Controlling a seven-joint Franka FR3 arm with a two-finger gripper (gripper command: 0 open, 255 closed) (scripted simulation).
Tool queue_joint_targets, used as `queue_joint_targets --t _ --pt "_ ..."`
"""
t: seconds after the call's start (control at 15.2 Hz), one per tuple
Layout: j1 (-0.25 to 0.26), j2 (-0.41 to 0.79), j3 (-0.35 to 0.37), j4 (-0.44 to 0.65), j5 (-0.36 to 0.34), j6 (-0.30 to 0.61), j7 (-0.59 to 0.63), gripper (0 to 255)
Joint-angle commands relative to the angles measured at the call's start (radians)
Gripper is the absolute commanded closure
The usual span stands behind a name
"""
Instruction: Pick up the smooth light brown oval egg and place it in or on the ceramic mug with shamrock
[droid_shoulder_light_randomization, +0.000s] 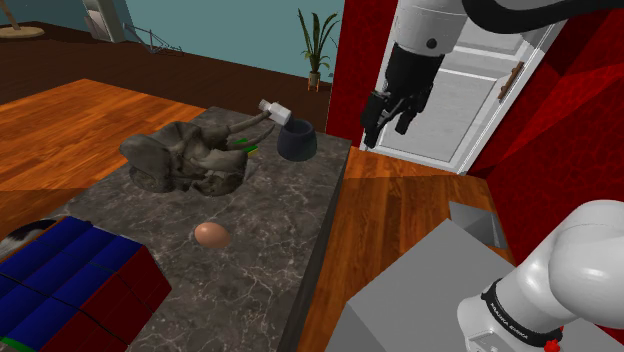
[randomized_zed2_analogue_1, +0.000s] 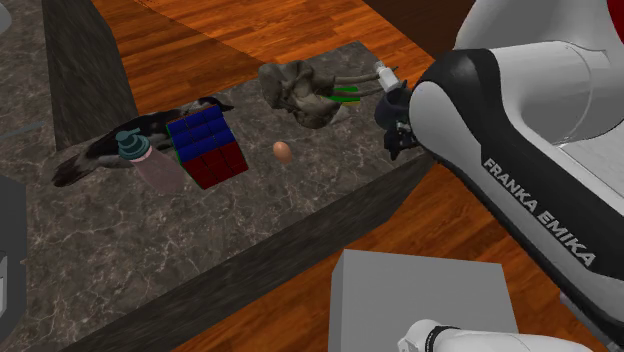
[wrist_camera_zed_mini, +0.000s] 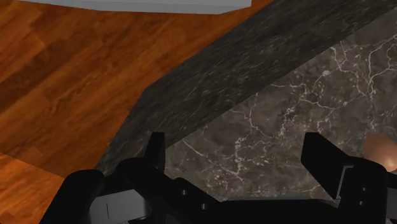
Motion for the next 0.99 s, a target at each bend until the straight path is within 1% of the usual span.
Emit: queue_joint_targets --t 0.0,0.26,0.46,0.66,0.92 --pt "0.008 0.055 0.042 0.010 0.005 0.050 0.031 0" --pt "0.016 0.170 0.118 0.046 -0.005 0.136 0.090 0" --pt "0.018 0.267 0.174 0.084 -0.030 0.195 0.140 0" --pt "0.020 0.371 0.229 0.133 -0.072 0.246 0.199 0" --pt "0.028 0.524 0.293 0.215 -0.159 0.299 0.290 0"
